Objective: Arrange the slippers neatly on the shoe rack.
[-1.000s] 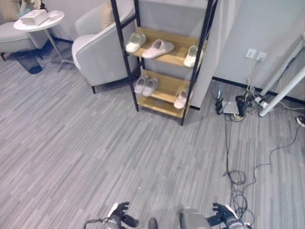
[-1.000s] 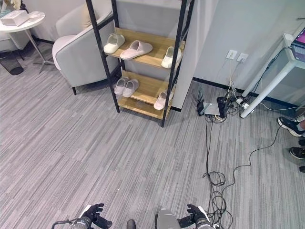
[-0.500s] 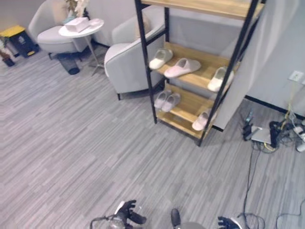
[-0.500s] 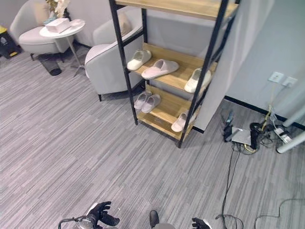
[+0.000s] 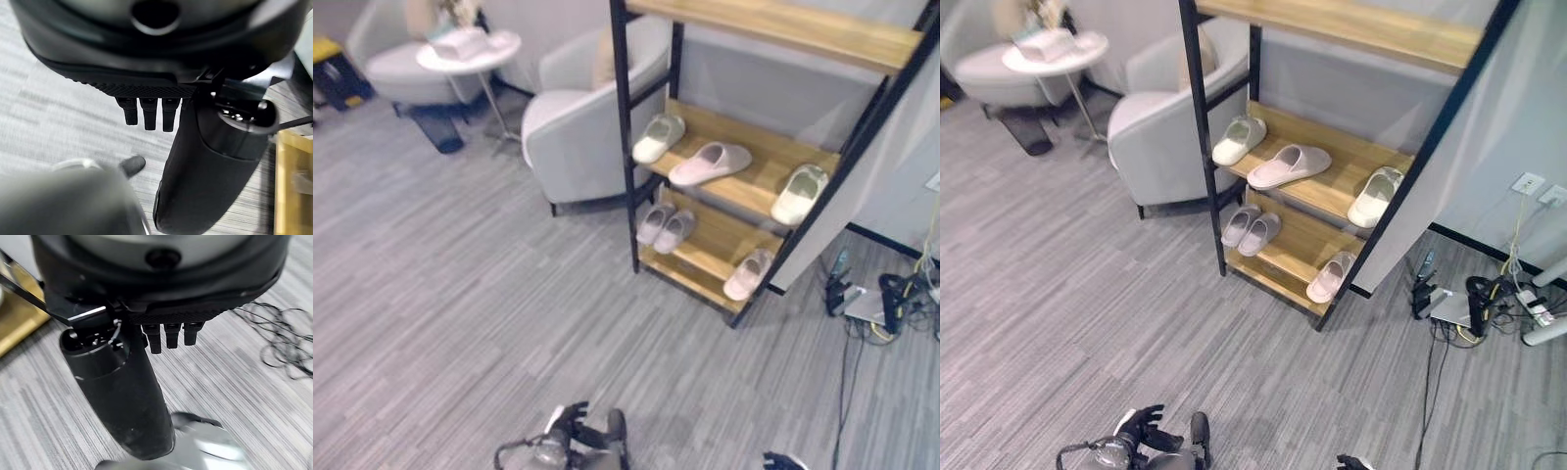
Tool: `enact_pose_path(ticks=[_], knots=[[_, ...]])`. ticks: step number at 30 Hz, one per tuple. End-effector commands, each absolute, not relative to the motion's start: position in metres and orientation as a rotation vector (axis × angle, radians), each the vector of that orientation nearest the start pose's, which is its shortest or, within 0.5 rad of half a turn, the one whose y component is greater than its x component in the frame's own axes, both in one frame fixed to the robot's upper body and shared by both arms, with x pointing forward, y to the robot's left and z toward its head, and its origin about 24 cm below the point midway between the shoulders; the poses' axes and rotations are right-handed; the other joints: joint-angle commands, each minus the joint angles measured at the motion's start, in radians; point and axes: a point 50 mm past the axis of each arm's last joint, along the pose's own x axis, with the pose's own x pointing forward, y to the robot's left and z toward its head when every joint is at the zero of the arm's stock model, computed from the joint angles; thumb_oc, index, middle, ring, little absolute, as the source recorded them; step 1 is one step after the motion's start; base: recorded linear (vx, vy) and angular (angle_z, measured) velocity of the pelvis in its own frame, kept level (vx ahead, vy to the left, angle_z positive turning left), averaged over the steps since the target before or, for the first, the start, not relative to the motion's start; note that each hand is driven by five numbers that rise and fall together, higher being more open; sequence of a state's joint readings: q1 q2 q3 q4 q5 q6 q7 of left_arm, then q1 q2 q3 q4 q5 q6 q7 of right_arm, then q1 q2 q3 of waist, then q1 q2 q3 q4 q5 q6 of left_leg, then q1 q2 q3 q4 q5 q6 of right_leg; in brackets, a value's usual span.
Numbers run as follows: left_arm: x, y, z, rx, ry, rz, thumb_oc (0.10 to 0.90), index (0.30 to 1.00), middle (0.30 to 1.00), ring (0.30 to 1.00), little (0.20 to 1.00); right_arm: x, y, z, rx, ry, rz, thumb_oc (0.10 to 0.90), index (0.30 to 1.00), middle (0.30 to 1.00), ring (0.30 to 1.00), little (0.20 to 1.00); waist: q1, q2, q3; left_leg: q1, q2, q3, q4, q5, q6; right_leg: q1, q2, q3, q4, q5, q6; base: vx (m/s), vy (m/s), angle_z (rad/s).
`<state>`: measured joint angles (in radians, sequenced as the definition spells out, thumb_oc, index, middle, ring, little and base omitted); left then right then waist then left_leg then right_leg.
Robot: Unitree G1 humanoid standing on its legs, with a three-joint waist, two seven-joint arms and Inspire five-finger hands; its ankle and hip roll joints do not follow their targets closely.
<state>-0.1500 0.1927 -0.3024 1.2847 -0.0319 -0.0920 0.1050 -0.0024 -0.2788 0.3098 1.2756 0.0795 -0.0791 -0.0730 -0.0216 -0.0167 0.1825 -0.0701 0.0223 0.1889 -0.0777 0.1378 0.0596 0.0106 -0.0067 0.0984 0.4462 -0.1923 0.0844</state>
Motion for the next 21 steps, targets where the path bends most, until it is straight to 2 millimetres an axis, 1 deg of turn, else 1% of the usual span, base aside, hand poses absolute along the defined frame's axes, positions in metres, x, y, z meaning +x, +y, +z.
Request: enact_pose_path(ticks=[1, 2, 3, 4, 5, 6, 7, 8, 10, 11, 12, 13, 14, 15, 16, 17, 18, 19, 20, 21], knots=[[0.132, 0.206, -0.154, 0.441, 1.044, -0.062, 0.8, 0.9, 0.9, 0.9, 0.9, 0.109, -0.248, -0.151, -0.44, 1.097, -0.025, 0.8, 0.9, 0.9, 0.9, 0.9, 0.015, -0.024, -0.018, -0.025, -0.032, -0.023, 0.134, -0.144, -0.035, -0.015, -0.092, -0.003, 0.015, 0.269, 0.092, 0.16, 0.062, 0.08], [0.136, 0.206, -0.153, 0.442, 1.032, -0.063, 0.8, 0.9, 0.9, 0.9, 0.9, 0.111, -0.248, -0.15, -0.444, 1.089, -0.024, 0.8, 0.9, 0.9, 0.9, 0.9, 0.007, -0.016, -0.013, 0.0, -0.032, -0.025, 0.127, -0.156, -0.033, -0.054, -0.092, -0.022, 0.02, 0.255, 0.082, 0.17, 0.059, -0.01], [0.136, 0.206, -0.153, 0.442, 1.032, -0.062, 0.8, 0.9, 0.9, 0.9, 0.9, 0.111, -0.248, -0.15, -0.444, 1.088, -0.024, 0.8, 0.9, 0.9, 0.9, 0.9, 0.004, -0.02, -0.01, 0.004, -0.036, -0.027, 0.127, -0.158, -0.032, -0.053, -0.097, -0.024, 0.029, 0.246, 0.083, 0.36, 0.048, -0.04], [0.143, 0.205, -0.15, 0.431, 1.005, -0.054, 0.8, 0.9, 0.9, 0.9, 0.9, 0.115, -0.247, -0.149, -0.454, 1.077, -0.014, 0.8, 0.9, 0.9, 0.9, 0.9, -0.025, -0.001, 0.003, 0.065, -0.033, -0.042, 0.105, -0.192, -0.031, -0.139, -0.061, -0.078, -0.046, 0.165, 0.056, 0.29, 0.024, -0.06], [0.143, 0.205, -0.15, 0.43, 1.005, -0.054, 0.8, 0.9, 0.9, 0.9, 0.9, 0.115, -0.247, -0.149, -0.455, 1.077, -0.014, 0.8, 0.9, 0.9, 0.9, 0.9, -0.028, -0.003, 0.007, 0.07, -0.035, -0.045, 0.105, -0.194, -0.031, -0.134, -0.063, -0.081, -0.042, 0.159, 0.056, 0.4, 0.018, 0.01], [0.143, 0.206, -0.15, 0.428, 1.003, -0.052, 0.8, 0.9, 0.9, 0.9, 0.9, 0.116, -0.247, -0.149, -0.457, 1.075, -0.012, 0.8, 0.9, 0.9, 0.9, 0.9, -0.038, -0.002, 0.012, 0.09, -0.038, -0.051, 0.1, -0.206, -0.031, -0.163, -0.045, -0.089, -0.077, 0.149, 0.047, 0.21, -0.027, -0.05], [0.144, 0.206, -0.15, 0.428, 1.003, -0.052, 0.8, 0.9, 0.9, 0.9, 0.9, 0.117, -0.247, -0.149, -0.457, 1.074, -0.011, 0.8, 0.9, 0.9, 0.9, 0.9, -0.047, -0.005, 0.014, 0.108, -0.045, -0.057, 0.094, -0.215, -0.03, -0.199, -0.03, -0.096, -0.124, 0.162, 0.044, 0.43, -0.061, 0.02], [0.147, 0.206, -0.149, 0.419, 0.992, -0.049, 0.8, 0.9, 0.9, 0.9, 0.9, 0.118, -0.247, -0.148, -0.456, 1.072, -0.012, 0.8, 0.9, 0.9, 0.9, 0.9, -0.069, -0.012, 0.024, 0.156, -0.066, -0.083, 0.084, -0.244, -0.03, -0.252, -0.013, -0.125, -0.217, 0.194, 0.044, 0.33, -0.05, 0.13], [0.147, 0.206, -0.149, 0.418, 0.992, -0.049, 0.8, 0.9, 0.9, 0.9, 0.9, 0.118, -0.248, -0.148, -0.457, 1.072, -0.012, 0.8, 0.9, 0.9, 0.9, 0.9, -0.072, -0.009, 0.028, 0.162, -0.063, -0.087, 0.084, -0.248, -0.03, -0.245, -0.011, -0.13, -0.219, 0.192, 0.044, 0.22, -0.049, 0.19], [0.15, 0.206, -0.148, 0.418, 0.987, -0.052, 0.8, 0.9, 0.9, 0.9, 0.9, 0.116, -0.249, -0.148, -0.462, 1.081, -0.014, 0.8, 0.9, 0.9, 0.9, 0.9, -0.084, -0.017, 0.033, 0.197, -0.078, -0.11, 0.09, -0.281, -0.033, -0.261, -0.022, -0.176, -0.276, 0.219, 0.049, 0.29, -0.109, 0.33], [0.15, 0.204, -0.148, 0.424, 0.989, -0.068, 0.8, 0.9, 0.9, 0.9, 0.9, 0.113, -0.251, -0.149, -0.467, 1.09, -0.021, 0.8, 0.9, 0.9, 0.9, 0.9, -0.085, -0.021, 0.026, 0.207, -0.091, -0.113, 0.104, -0.304, -0.034, -0.239, -0.034, -0.189, -0.312, 0.216, 0.048, 0.35, -0.134, 0.39], [0.148, 0.202, -0.149, 0.43, 0.993, -0.082, 0.8, 0.9, 0.9, 0.9, 0.9, 0.111, -0.253, -0.149, -0.469, 1.098, -0.024, 0.8, 0.9, 0.9, 0.9, 0.9, -0.088, -0.021, 0.019, 0.214, -0.095, -0.115, 0.117, -0.32, -0.034, -0.219, -0.034, -0.186, -0.329, 0.217, 0.04, 0.25, -0.112, 0.44], [0.146, 0.201, -0.151, 0.438, 1.003, -0.096, 0.8, 0.9, 0.9, 0.9, 0.9, 0.107, -0.254, -0.15, -0.468, 1.11, -0.028, 0.8, 0.9, 0.9, 0.9, 0.9, -0.093, -0.018, 0.009, 0.221, -0.095, -0.122, 0.136, -0.33, -0.039, -0.201, -0.023, -0.165, -0.329, 0.215, 0.025, 0.17, -0.069, 0.41], [0.145, 0.2, -0.151, 0.438, 1.003, -0.096, 0.8, 0.9, 0.9, 0.9, 0.9, 0.106, -0.254, -0.15, -0.468, 1.11, -0.028, 0.8, 0.9, 0.9, 0.9, 0.9, -0.093, -0.017, 0.01, 0.221, -0.094, -0.122, 0.138, -0.332, -0.04, -0.199, -0.022, -0.165, -0.329, 0.214, 0.025, 0.25, -0.108, 0.37], [0.141, 0.195, -0.153, 0.425, 1.016, -0.112, 0.8, 0.9, 0.9, 0.9, 0.9, 0.1, -0.259, -0.15, -0.462, 1.128, -0.048, 0.8, 0.9, 0.9, 0.9, 0.9, -0.087, -0.013, 0.001, 0.206, -0.092, -0.115, 0.226, -0.314, -0.073, -0.158, -0.02, -0.165, -0.347, 0.213, 0.012, 0.19, -0.109, 0.1], [0.14, 0.194, -0.153, 0.425, 1.017, -0.118, 0.8, 0.9, 0.9, 0.9, 0.9, 0.1, -0.259, -0.15, -0.461, 1.129, -0.049, 0.8, 0.9, 0.9, 0.9, 0.9, -0.089, -0.012, -0.002, 0.196, -0.085, -0.102, 0.266, -0.307, -0.09, -0.142, -0.021, -0.167, -0.359, 0.212, 0.006, 0.25, -0.145, -0.04], [0.142, 0.193, -0.153, 0.426, 1.008, -0.124, 0.8, 0.9, 0.9, 0.9, 0.9, 0.1, -0.261, -0.15, -0.457, 1.125, -0.056, 0.8, 0.9, 0.9, 0.9, 0.9, -0.089, -0.015, -0.005, 0.166, -0.068, -0.089, 0.344, -0.274, -0.122, -0.11, -0.024, -0.161, -0.372, 0.203, -0.006, 0.16, -0.105, -0.14], [0.145, 0.192, -0.152, 0.423, 1.0, -0.128, 0.8, 0.9, 0.9, 0.9, 0.9, 0.101, -0.262, -0.149, -0.455, 1.122, -0.063, 0.8, 0.9, 0.9, 0.9, 0.9, -0.086, -0.02, -0.002, 0.136, -0.054, -0.079, 0.416, -0.232, -0.142, -0.09, -0.027, -0.156, -0.377, 0.196, -0.017, 0.15, -0.095, -0.12], [0.146, 0.191, -0.151, 0.42, 0.993, -0.128, 0.8, 0.9, 0.9, 0.9, 0.9, 0.103, -0.263, -0.148, -0.456, 1.116, -0.067, 0.8, 0.9, 0.9, 0.9, 0.9, -0.082, -0.024, 0.002, 0.107, -0.044, -0.073, 0.482, -0.211, -0.154, -0.074, -0.026, -0.151, -0.382, 0.19, -0.026, 0.14, -0.081, -0.19], [0.147, 0.191, -0.151, 0.422, 0.991, -0.125, 0.8, 0.9, 0.9, 0.9, 0.9, 0.105, -0.263, -0.148, -0.456, 1.112, -0.072, 0.8, 0.9, 0.9, 0.9, 0.9, -0.078, -0.028, 0.004, 0.09, -0.038, -0.067, 0.518, -0.201, -0.157, -0.059, -0.026, -0.146, -0.384, 0.182, -0.033, 0.09, -0.057, -0.2]])
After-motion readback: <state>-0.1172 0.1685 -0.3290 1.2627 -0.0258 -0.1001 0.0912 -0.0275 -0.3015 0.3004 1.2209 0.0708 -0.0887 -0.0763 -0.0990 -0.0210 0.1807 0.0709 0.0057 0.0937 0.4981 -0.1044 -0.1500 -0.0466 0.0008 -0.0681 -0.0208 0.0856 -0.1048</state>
